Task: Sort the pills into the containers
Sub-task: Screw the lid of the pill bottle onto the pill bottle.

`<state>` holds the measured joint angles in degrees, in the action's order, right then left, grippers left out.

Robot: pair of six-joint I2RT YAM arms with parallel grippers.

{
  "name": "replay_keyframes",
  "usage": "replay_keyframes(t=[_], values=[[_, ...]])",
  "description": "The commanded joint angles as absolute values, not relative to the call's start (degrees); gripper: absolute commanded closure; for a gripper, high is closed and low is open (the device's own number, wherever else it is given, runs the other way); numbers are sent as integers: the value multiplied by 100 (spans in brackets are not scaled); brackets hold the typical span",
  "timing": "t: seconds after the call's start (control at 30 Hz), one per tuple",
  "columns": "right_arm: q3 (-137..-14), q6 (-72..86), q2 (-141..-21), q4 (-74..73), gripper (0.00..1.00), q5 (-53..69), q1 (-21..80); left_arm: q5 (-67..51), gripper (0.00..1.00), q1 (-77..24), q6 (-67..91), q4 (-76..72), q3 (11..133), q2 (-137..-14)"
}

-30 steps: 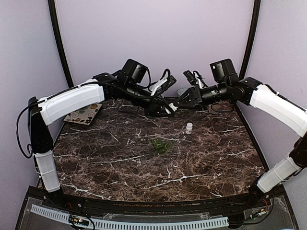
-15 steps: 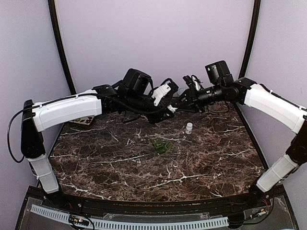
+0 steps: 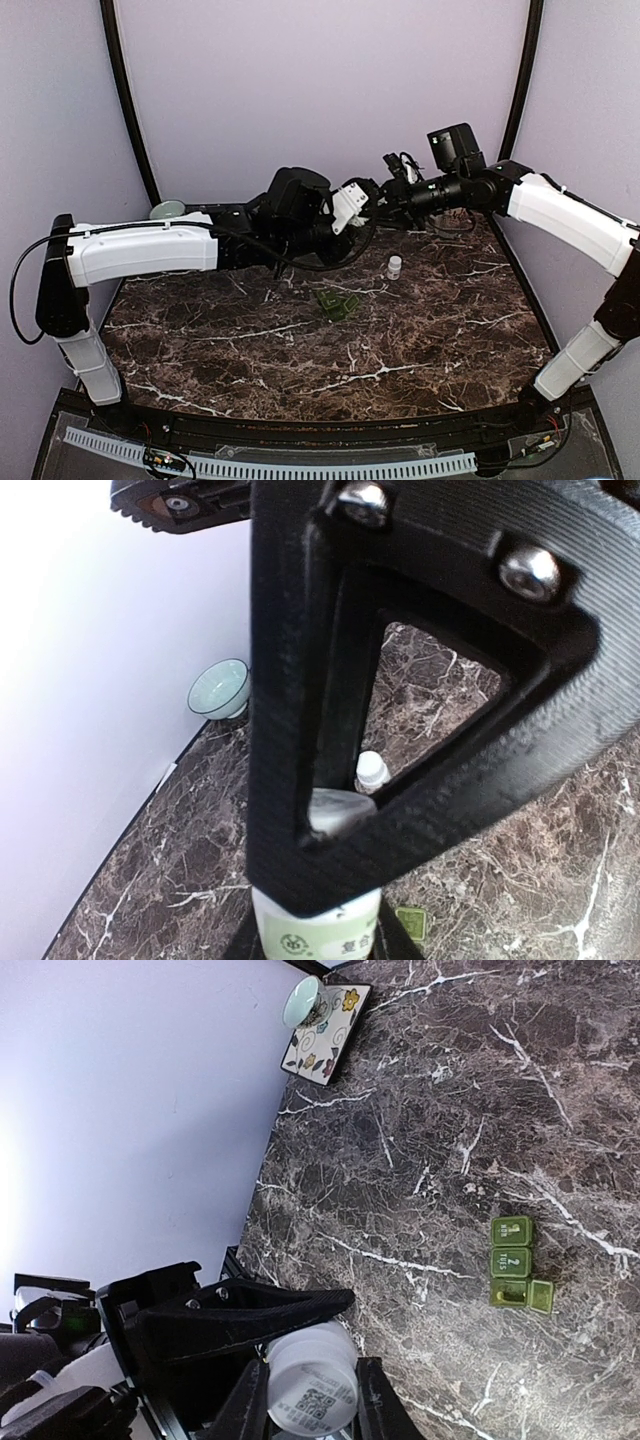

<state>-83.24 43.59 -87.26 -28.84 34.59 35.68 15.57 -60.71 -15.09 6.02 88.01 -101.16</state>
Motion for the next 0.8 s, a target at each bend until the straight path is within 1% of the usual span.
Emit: replay_keyframes(t=[0.0, 0.17, 0.33, 0.5, 0.77], values=[[-8461, 4485, -8856, -2178, 81, 3861, 3728, 1208, 100, -6433, -1731, -566, 8859, -9993], [-8394, 4464, -8773, -2080, 66, 3860, 3662, 1019, 100, -6433, -1642, -255, 8980, -10021], [-8385, 4327, -8622, -2132, 57, 3739, 3593, 989, 100, -6408, -1550, -1, 9010, -9999], [-8359, 4153, -8456, -2264, 53, 3605, 3547, 939, 100, -6321, -1419, 220, 9008, -9917], [-8260, 3928, -8154, -2417, 51, 3366, 3465, 594, 100, -6021, -1039, 644, 8987, -9721]])
